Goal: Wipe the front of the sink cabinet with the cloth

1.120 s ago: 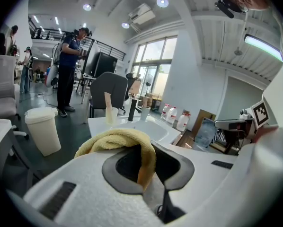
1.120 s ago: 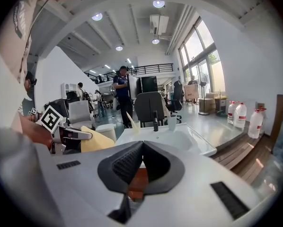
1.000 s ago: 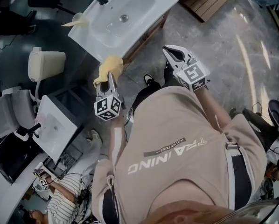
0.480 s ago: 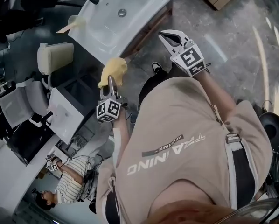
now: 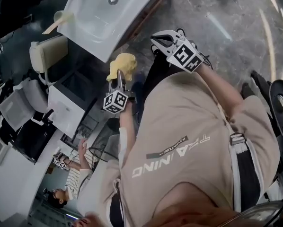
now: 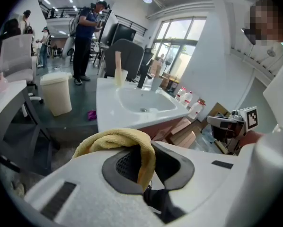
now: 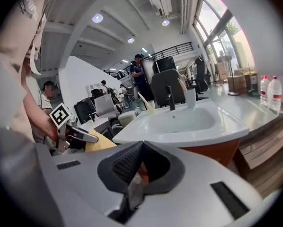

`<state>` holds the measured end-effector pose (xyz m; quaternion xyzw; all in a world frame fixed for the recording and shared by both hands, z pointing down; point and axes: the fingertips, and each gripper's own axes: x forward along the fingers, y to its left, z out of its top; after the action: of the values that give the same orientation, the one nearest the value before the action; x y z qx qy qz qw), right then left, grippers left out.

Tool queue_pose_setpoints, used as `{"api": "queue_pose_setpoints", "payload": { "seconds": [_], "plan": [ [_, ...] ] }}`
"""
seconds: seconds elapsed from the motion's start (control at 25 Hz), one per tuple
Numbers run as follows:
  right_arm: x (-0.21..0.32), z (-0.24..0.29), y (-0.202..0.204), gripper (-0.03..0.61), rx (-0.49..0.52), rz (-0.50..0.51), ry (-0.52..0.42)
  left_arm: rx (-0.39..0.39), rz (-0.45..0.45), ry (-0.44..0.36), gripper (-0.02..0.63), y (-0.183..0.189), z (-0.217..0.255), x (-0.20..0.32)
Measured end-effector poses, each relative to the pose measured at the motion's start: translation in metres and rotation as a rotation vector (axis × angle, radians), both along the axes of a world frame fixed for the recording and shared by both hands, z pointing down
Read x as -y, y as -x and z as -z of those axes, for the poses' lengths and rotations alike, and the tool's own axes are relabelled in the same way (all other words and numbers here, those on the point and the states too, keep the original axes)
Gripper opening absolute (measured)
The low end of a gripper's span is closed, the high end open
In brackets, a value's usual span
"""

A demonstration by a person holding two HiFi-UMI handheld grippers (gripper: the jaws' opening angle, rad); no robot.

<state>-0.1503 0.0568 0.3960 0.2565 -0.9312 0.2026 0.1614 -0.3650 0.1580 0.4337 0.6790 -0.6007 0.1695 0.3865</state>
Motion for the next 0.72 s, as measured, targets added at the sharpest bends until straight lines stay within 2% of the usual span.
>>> {"api": "queue_pose_setpoints", "payload": {
  "seconds": [0.32, 0.52, 0.72],
  "plan": [
    [-0.025, -0.046, 0.027, 0.012, 0.000, -0.028, 0.089, -0.009, 0.088, 0.145, 0.043, 0.036, -0.107, 0.006],
    [-0.035, -0.066, 0.020, 0.011, -0.019, -0.058, 0.121, 0.029, 0.116, 0.172, 0.043, 0.053, -0.145, 0.027],
    [-0.037, -0.082, 0.012, 0.012, -0.036, -0.097, 0.145, 0.023, 0.143, 0.171, 0.043, 0.064, -0.162, 0.048]
  ]
}}
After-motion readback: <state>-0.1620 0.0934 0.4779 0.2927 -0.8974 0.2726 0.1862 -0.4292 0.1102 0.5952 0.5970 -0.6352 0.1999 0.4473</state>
